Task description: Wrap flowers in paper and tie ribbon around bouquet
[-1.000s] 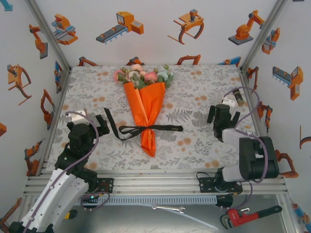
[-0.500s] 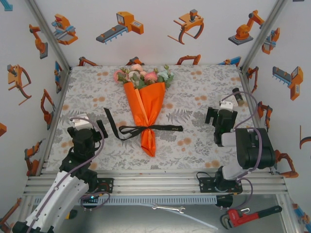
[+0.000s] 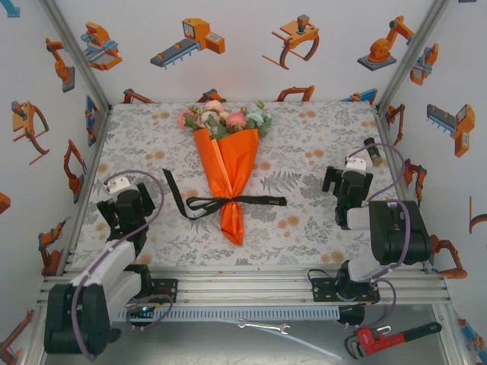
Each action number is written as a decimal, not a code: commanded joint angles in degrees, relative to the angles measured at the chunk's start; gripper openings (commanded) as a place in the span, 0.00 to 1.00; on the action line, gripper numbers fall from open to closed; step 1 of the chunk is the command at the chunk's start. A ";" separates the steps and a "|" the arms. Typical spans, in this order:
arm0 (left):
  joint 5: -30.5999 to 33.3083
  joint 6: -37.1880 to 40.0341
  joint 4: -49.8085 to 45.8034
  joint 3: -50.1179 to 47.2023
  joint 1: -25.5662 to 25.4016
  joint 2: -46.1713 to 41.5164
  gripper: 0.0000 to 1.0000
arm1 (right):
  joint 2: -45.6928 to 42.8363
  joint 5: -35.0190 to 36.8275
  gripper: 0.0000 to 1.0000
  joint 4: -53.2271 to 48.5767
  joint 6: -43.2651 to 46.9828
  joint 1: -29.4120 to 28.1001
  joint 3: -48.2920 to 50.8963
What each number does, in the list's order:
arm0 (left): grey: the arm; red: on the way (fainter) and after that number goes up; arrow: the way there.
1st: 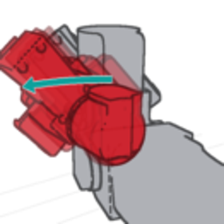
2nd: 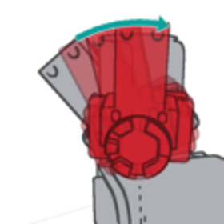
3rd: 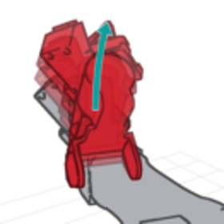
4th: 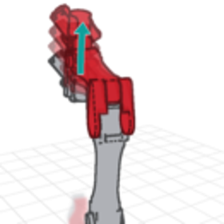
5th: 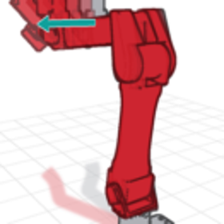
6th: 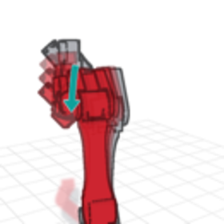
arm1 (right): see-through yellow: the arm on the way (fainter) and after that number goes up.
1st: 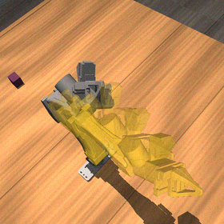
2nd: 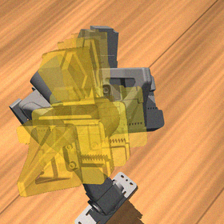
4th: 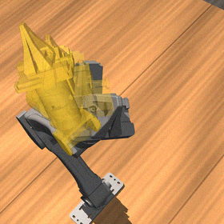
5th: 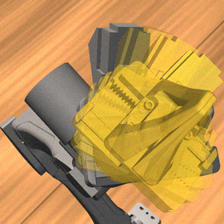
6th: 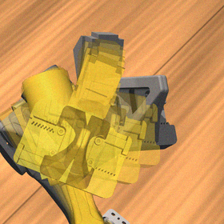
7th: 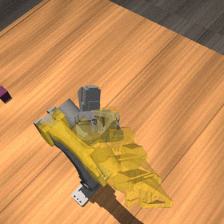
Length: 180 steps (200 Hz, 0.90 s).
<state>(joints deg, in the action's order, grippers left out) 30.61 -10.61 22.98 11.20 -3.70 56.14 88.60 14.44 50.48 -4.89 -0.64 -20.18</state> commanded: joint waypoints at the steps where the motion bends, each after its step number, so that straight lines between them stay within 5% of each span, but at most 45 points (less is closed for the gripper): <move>1: -11.96 1.59 13.40 1.88 2.60 6.58 0.99 | -0.14 1.10 0.99 2.44 -0.65 0.38 -0.39; 53: -24.65 2.25 21.03 6.87 6.51 19.17 0.97 | -0.09 1.08 0.99 2.43 -0.62 0.27 -0.38; 76: -30.55 4.51 31.31 7.15 6.64 28.46 0.97 | -0.09 1.11 0.99 2.43 -0.65 0.37 -0.38; 93: -30.65 4.84 36.14 7.94 6.21 33.88 0.97 | -0.09 1.10 0.99 2.43 -0.65 0.37 -0.38; 106: -30.02 5.27 26.20 10.13 5.67 30.81 0.97 | -0.09 1.11 0.99 2.43 -0.65 0.38 -0.38; 143: -20.61 6.75 27.53 11.48 2.09 33.08 0.97 | -0.09 1.09 0.99 2.43 -0.64 0.36 -0.38; 180: -18.92 6.69 26.10 11.17 1.43 31.81 0.97 | -0.09 1.08 0.99 2.43 -0.65 0.32 -0.38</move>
<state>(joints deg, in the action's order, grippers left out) 8.82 -5.32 49.23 22.13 -1.85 88.66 88.60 14.44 50.46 -4.89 -0.64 -20.18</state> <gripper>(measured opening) 0.973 0.992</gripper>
